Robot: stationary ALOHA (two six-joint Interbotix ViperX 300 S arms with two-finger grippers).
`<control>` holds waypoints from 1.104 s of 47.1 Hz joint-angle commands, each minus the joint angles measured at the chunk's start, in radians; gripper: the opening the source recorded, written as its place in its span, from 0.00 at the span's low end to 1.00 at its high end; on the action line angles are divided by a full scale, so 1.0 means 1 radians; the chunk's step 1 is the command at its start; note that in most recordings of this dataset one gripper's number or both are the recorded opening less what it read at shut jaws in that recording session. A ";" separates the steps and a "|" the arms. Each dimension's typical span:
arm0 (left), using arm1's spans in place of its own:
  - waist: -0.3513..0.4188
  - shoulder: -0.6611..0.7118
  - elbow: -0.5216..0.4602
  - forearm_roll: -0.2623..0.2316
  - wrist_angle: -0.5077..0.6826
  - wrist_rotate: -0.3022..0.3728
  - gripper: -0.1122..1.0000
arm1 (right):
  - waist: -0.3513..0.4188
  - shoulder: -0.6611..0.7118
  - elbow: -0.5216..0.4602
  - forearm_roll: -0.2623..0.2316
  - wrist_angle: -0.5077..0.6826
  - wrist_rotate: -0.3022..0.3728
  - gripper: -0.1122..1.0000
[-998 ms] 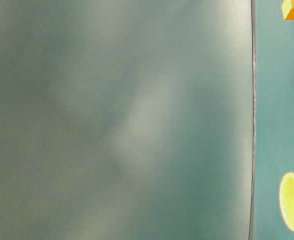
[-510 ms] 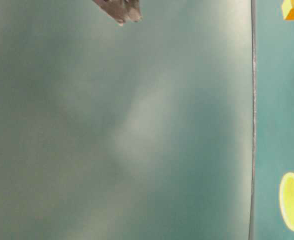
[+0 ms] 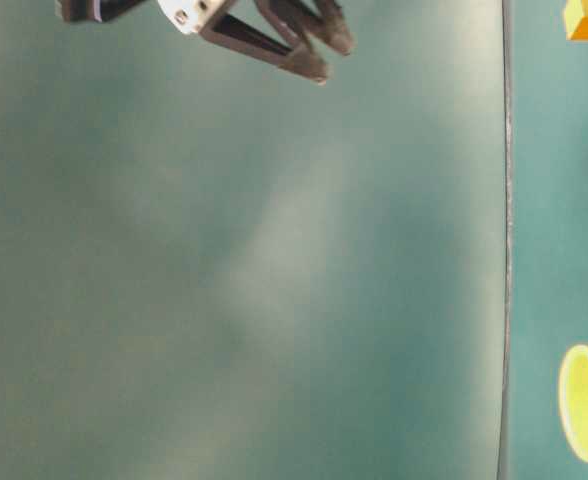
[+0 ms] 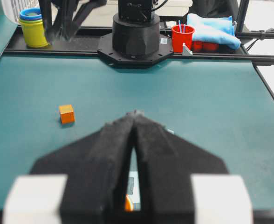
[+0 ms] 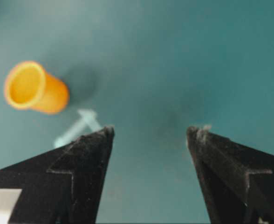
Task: Lift the orange block with right arm.
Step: 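Lower the open right gripper over the orange cube, then close the right gripper fingers around the orange cube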
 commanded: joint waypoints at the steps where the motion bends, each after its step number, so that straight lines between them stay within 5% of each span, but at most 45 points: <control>1: -0.002 0.009 -0.028 0.002 -0.005 0.000 0.10 | -0.008 0.025 -0.044 -0.011 0.054 0.028 0.68; 21: -0.002 0.011 -0.026 0.002 -0.005 0.000 0.10 | -0.014 0.212 -0.149 -0.152 0.224 0.184 0.68; 37: -0.002 0.011 -0.028 0.002 -0.005 0.000 0.10 | -0.014 0.310 -0.155 -0.167 0.302 0.331 0.68; 52: 0.000 0.011 -0.028 0.002 -0.005 0.000 0.10 | -0.014 0.370 -0.149 -0.184 0.288 0.345 0.68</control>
